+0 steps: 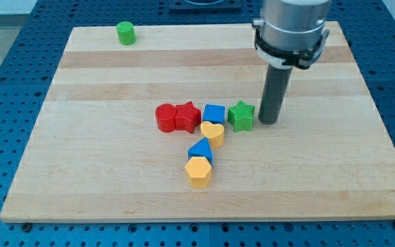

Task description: Place your arm to the top left corner

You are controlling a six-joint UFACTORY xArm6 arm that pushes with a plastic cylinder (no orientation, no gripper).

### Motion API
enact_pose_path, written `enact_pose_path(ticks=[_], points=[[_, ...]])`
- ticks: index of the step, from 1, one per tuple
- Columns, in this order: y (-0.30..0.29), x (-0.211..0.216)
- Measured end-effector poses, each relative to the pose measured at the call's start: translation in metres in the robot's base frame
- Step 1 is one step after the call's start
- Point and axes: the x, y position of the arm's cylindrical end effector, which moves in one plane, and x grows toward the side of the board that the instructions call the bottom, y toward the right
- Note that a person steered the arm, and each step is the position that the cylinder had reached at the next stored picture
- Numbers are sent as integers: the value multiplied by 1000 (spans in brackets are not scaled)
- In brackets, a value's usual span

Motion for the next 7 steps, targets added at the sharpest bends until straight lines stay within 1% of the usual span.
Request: enact_pose_path(ticks=[2,4,6,7], points=[[3,-44],[-58,-80],[-77,-81],[-110,-81]])
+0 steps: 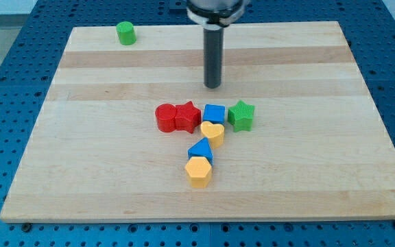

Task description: Place your arm to the top left corner

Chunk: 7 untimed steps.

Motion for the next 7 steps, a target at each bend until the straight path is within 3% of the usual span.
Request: enact_pose_path(ticks=[4,7], points=[[-158,-13],[-178,-13]])
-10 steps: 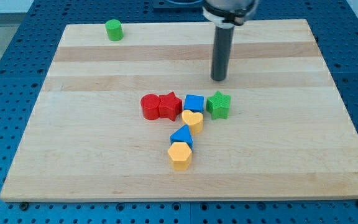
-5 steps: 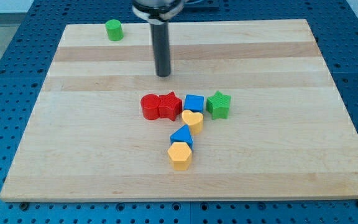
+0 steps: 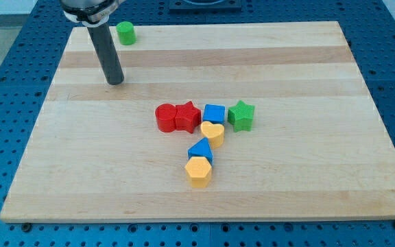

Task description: Place your arm to the top left corner

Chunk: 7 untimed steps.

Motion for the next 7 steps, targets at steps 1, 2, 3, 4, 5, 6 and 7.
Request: enact_pose_path(ticks=[1,2,3,4,5,6,7], points=[[-10,0],[-38,0],[-42,0],[-54,-14],[-60,-39],[-60,-50],[-60,-58]])
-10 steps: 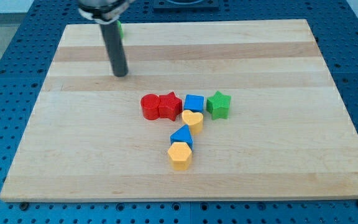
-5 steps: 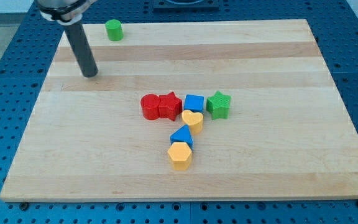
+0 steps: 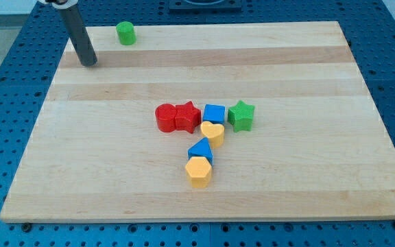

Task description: Place your arm to the top left corner

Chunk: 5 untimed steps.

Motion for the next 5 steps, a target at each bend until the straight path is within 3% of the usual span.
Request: enact_pose_path(ticks=[3,5], points=[[-14,-88],[-17,-98]])
